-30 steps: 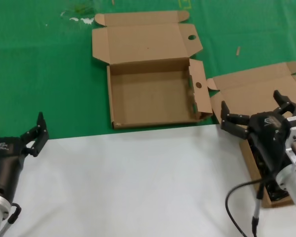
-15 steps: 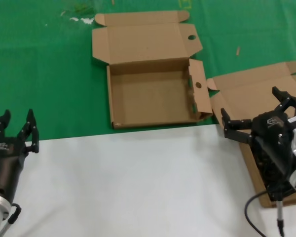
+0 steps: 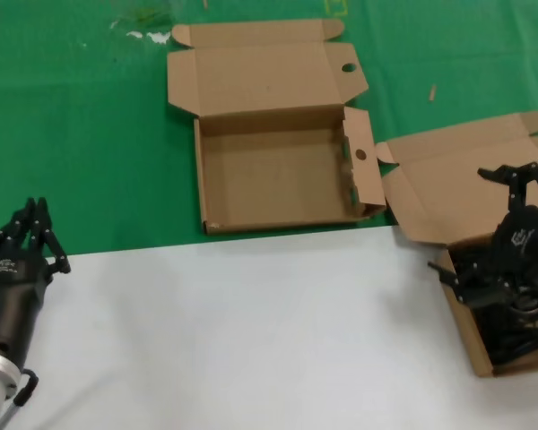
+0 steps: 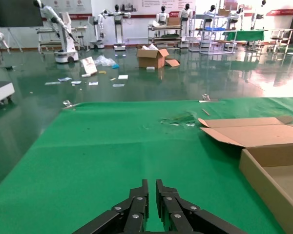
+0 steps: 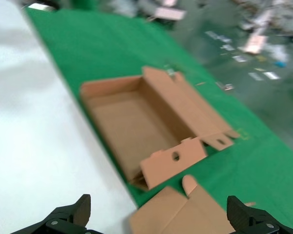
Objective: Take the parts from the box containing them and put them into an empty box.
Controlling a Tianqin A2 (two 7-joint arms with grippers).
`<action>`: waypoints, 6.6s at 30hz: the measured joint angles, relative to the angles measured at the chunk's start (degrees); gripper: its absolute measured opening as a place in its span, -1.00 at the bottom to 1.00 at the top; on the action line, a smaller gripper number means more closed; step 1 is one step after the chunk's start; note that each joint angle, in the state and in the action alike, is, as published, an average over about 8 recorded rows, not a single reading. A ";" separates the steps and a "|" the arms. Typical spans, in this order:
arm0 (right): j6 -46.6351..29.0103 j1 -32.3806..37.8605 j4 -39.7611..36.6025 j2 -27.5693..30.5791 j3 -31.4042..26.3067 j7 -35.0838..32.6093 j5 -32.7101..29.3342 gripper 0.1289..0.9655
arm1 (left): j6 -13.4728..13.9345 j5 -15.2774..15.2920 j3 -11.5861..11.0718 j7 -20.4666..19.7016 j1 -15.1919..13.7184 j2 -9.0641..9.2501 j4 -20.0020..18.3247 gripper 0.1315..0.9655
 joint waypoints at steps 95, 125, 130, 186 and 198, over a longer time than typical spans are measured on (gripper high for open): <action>-48.18 34.04 5.20 -3.66 1.39 -0.49 -19.77 -0.91 | 0.00 0.01 0.00 -0.01 0.00 0.00 0.00 -0.98; -34.50 46.63 -30.06 -38.53 -14.33 -18.69 -30.69 -0.91 | 0.00 0.01 0.00 -0.01 0.00 0.00 0.00 -0.98; -33.13 48.20 -34.94 -40.74 -15.25 -22.51 -30.72 -0.88 | 0.00 0.01 0.00 -0.01 0.00 0.00 0.00 -0.98; -12.81 25.09 -19.32 -39.44 0.97 -5.25 -24.43 0.94 | 0.00 0.02 0.00 -0.02 0.00 0.00 0.00 -0.48; -6.51 18.53 -17.04 -41.18 4.32 -6.32 -18.54 1.00 | 0.00 0.01 0.00 -0.02 0.00 0.00 0.00 0.18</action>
